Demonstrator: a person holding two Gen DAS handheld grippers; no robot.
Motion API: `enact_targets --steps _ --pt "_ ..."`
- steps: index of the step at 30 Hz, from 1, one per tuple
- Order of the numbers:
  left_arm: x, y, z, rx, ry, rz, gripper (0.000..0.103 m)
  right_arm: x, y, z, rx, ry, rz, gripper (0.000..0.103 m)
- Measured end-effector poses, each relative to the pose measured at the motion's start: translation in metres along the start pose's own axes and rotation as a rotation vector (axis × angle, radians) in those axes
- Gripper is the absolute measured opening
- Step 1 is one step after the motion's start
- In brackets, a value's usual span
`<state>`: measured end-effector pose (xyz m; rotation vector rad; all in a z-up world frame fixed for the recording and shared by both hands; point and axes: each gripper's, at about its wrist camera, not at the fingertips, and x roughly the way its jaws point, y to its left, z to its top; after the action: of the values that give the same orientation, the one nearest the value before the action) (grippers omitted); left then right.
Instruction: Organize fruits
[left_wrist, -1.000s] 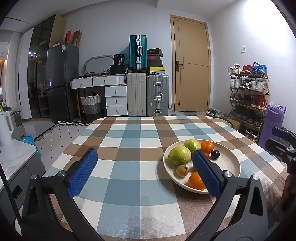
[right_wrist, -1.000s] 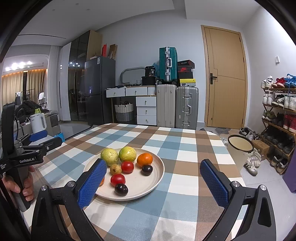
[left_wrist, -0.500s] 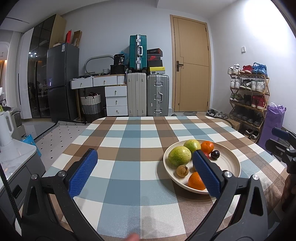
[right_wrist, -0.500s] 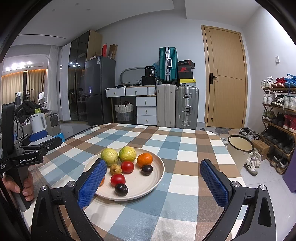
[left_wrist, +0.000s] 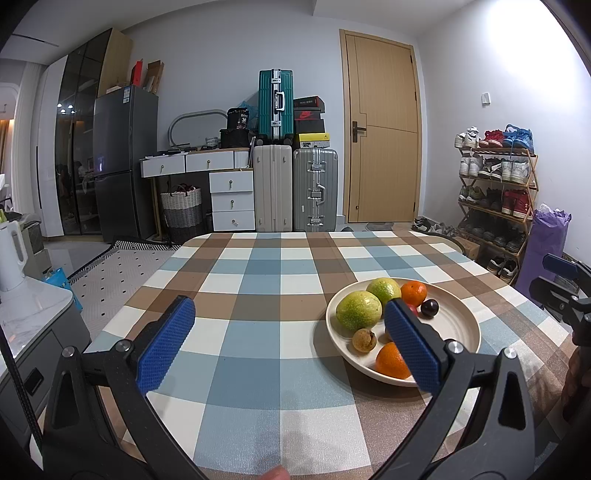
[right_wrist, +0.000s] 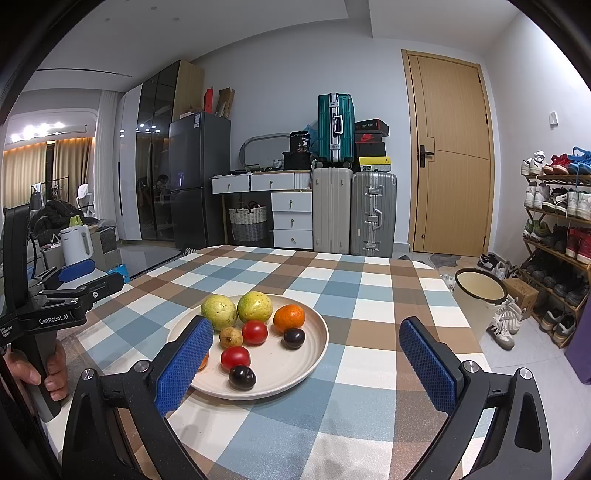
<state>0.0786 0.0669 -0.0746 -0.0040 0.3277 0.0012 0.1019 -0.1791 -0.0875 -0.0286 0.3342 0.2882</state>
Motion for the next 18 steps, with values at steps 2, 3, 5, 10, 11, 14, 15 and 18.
enact_targets --steps 2,3,5,10,11,14,15,18 --pt "0.0005 0.0002 -0.0002 0.0 0.0 0.0 0.102 0.0001 -0.0001 0.0 0.0 0.0 0.0 0.103" --pt "-0.0003 -0.0001 0.0 0.0 0.0 0.0 0.102 0.0 0.0 0.0 0.0 0.0 0.0 0.103" --pt "0.0006 0.0002 -0.0002 0.0 0.001 0.002 0.102 0.0 0.0 0.0 0.0 0.0 0.0 0.103" --pt "-0.0012 0.0016 0.0007 -0.003 0.0 0.013 0.102 0.0001 -0.0002 -0.0001 0.0 0.0 0.0 0.103" --pt "-0.001 0.0018 0.0006 -0.003 0.0 0.012 0.102 -0.0001 -0.0001 -0.0001 0.0 0.0 0.0 0.103" --pt "0.0002 0.0019 0.0003 -0.003 0.002 0.011 0.102 0.0001 -0.0004 -0.0001 0.0 -0.001 0.0 0.103" --pt "-0.0004 0.0017 0.0005 -0.002 0.002 0.01 0.102 0.0003 -0.0008 -0.0002 -0.001 -0.001 0.0 0.103" --pt "0.0015 0.0021 0.0004 0.0 0.009 0.008 0.102 -0.0001 0.0 -0.0001 0.0 -0.001 0.0 0.103"
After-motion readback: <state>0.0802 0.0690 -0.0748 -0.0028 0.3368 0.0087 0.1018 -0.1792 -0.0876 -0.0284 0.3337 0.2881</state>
